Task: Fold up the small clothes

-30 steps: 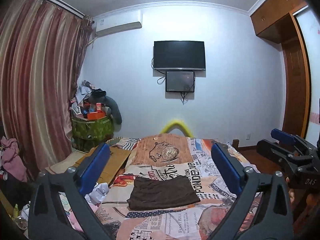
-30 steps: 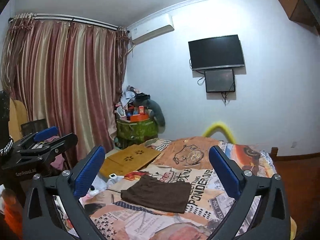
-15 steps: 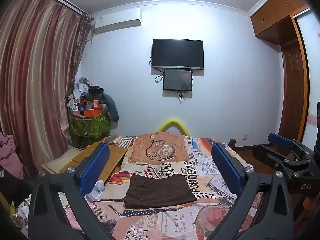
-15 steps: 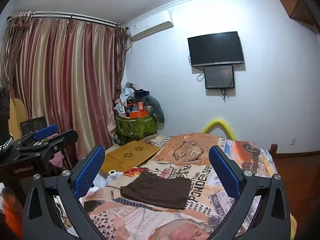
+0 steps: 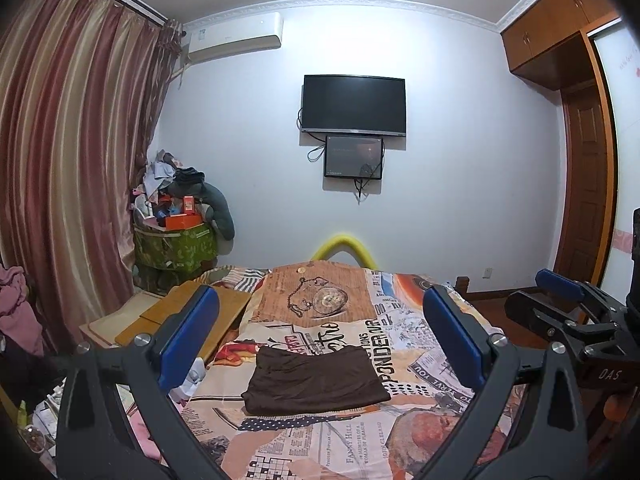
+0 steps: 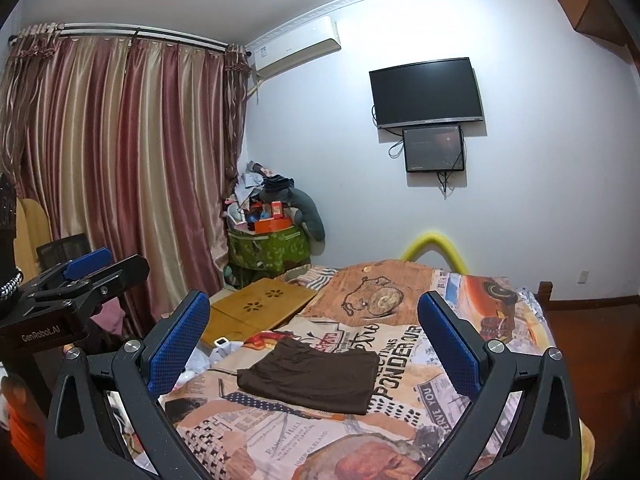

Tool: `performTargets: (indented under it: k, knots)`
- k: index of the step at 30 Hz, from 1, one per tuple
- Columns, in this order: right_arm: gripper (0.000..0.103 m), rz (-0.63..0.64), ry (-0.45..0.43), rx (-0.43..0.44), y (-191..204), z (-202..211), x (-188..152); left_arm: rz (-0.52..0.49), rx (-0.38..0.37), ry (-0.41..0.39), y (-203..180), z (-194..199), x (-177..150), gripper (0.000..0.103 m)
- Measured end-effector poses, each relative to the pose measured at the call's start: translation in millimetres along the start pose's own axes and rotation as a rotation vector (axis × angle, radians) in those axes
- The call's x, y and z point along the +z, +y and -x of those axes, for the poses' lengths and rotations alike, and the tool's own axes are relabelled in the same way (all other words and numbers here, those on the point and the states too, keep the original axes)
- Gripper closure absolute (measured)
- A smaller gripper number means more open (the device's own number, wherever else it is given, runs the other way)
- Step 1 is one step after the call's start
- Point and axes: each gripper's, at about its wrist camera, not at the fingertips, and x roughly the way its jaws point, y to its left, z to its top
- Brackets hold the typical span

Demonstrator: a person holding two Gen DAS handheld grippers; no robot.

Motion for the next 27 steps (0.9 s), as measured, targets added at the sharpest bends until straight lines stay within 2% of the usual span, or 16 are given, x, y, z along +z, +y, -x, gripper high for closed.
performTargets:
  k: [27]
  knots:
    - [0.0, -0.041, -0.007, -0.019, -5, 6, 5, -0.007, -0.035, 0.025, -7, -10, 0, 0.0]
